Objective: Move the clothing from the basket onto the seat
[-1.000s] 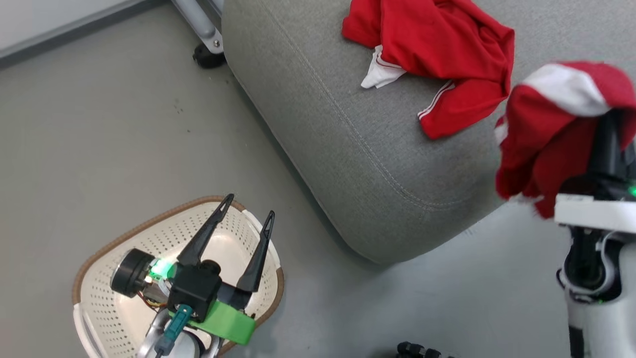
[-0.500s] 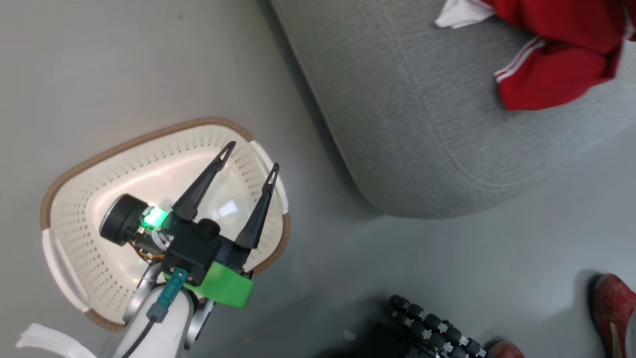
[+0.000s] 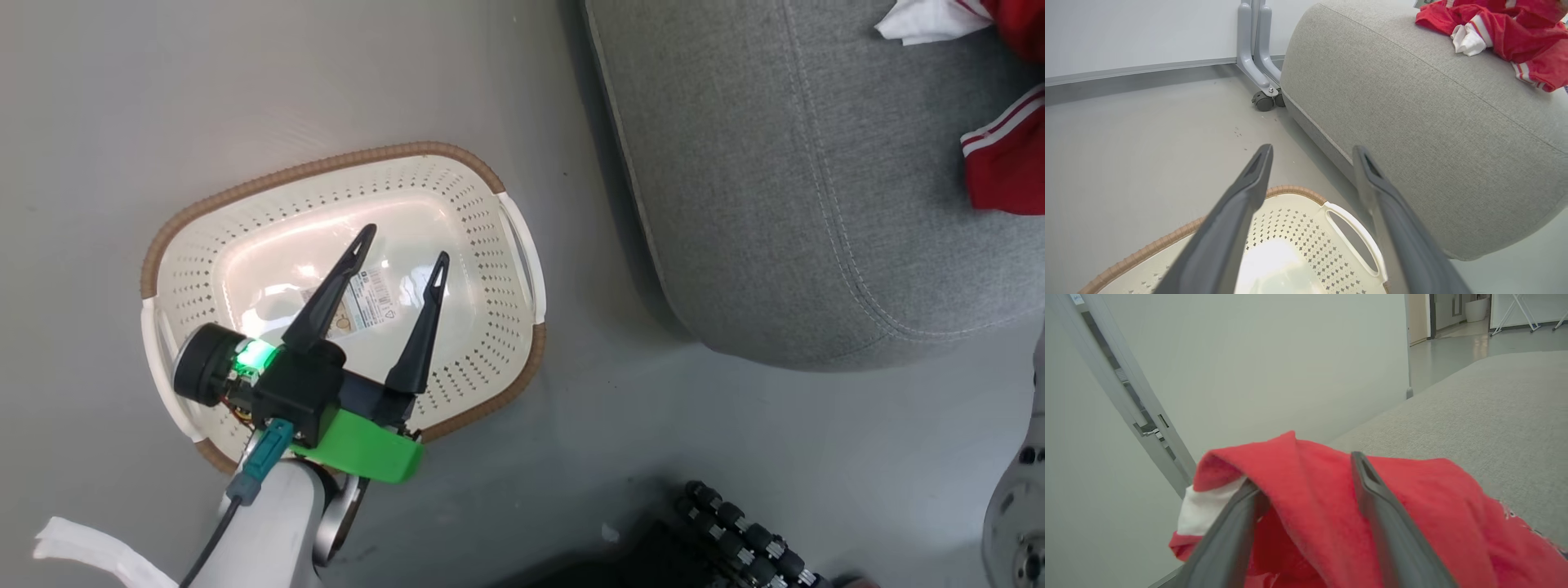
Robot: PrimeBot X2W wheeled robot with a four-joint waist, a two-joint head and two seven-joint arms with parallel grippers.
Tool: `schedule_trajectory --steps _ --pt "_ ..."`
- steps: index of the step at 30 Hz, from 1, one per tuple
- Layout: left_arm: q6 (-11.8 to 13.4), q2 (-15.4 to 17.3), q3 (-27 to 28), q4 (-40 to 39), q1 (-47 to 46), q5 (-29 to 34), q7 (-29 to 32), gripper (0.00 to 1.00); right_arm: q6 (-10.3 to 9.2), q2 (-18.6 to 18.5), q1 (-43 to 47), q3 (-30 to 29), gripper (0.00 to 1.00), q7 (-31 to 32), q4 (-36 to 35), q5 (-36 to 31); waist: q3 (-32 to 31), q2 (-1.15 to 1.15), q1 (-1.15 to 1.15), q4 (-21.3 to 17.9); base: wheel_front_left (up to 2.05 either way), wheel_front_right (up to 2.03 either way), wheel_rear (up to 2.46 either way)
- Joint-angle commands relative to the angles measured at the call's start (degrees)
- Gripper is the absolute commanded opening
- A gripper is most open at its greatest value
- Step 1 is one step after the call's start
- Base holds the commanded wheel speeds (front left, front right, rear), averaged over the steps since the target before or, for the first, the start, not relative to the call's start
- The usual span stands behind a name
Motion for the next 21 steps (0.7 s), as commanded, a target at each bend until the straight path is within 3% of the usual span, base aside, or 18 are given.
schedule_trajectory --steps 1,7,11,21 --pt "0.48 -0.46 0.04 0.67 0.79 -0.37 -0.01 1.00 -0.01 1.23 2.88 -0.63 1.00 -0.03 -1.61 -1.63 -3.40 0.00 -0.01 0.59 0.00 0.00 0.00" --pt "1.61 -3.55 0.40 2.21 2.08 -1.21 -0.02 1.00 -0.02 5.22 14.26 2.62 1.00 -0.03 -8.43 -7.32 -11.83 0.00 -0.01 2.82 0.00 0.00 0.00" --pt "2.96 -5.06 1.69 3.51 3.68 -2.27 -0.01 1.00 -0.01 6.62 22.74 9.56 1.00 -0.02 -11.56 -10.49 -18.02 0.00 -0.01 5.17 0.00 0.00 0.00" --pt "6.94 -6.60 4.57 2.96 10.61 -10.25 -0.02 1.00 -0.02 5.74 39.73 28.10 1.00 -0.03 -13.49 -15.71 -32.61 0.00 -0.01 13.31 0.00 0.00 0.00"
